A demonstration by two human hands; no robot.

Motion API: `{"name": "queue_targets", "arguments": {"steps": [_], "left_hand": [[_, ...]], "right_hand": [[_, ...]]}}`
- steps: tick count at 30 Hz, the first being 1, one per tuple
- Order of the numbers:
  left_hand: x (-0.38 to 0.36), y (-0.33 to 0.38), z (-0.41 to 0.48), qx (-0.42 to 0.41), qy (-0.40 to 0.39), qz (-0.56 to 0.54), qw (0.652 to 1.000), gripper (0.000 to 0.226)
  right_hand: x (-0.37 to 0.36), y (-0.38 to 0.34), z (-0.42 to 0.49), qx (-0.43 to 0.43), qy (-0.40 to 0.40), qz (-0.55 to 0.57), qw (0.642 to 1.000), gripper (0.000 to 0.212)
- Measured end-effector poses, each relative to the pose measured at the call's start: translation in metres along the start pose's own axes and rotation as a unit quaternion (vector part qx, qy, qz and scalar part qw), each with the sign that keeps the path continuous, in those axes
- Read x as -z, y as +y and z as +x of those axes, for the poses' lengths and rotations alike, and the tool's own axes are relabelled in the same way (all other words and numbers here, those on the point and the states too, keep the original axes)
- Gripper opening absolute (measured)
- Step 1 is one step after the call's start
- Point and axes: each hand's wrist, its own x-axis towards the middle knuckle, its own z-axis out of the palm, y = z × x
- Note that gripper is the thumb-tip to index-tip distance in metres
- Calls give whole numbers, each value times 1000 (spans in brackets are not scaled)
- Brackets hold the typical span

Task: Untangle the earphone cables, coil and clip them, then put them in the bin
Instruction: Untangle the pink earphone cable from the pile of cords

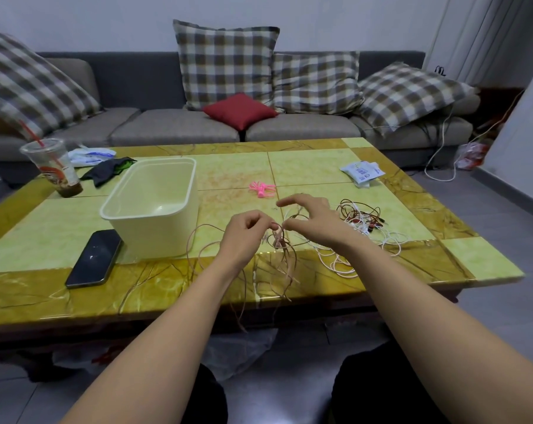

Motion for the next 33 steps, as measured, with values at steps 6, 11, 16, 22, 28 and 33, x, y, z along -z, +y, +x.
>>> {"name": "queue_targets", "arguments": {"steps": [6, 11, 16, 22, 28, 33], "left_hand": [[-1, 3, 2, -8, 49, -25, 998, 22], [1, -5, 8, 13, 130, -32, 991, 20], [10, -19, 15, 48, 181, 32, 982, 20], [14, -34, 12, 31, 124, 308, 943, 18], [-5, -22, 5, -164, -30, 287, 943, 38], [-7, -30, 8, -99, -108, 265, 953, 14]], "right_hand": [[-9, 8, 0, 18, -116, 45, 992, 14], [-8, 23, 3, 15, -125, -92, 988, 10], [0, 11, -2, 38, -132, 65, 988, 27], [-3, 16, -3, 44, -116, 47, 991, 18], [-12, 20, 2, 50, -116, -7, 992, 17], [-9, 17, -2, 22, -126, 39, 991, 14]]}}
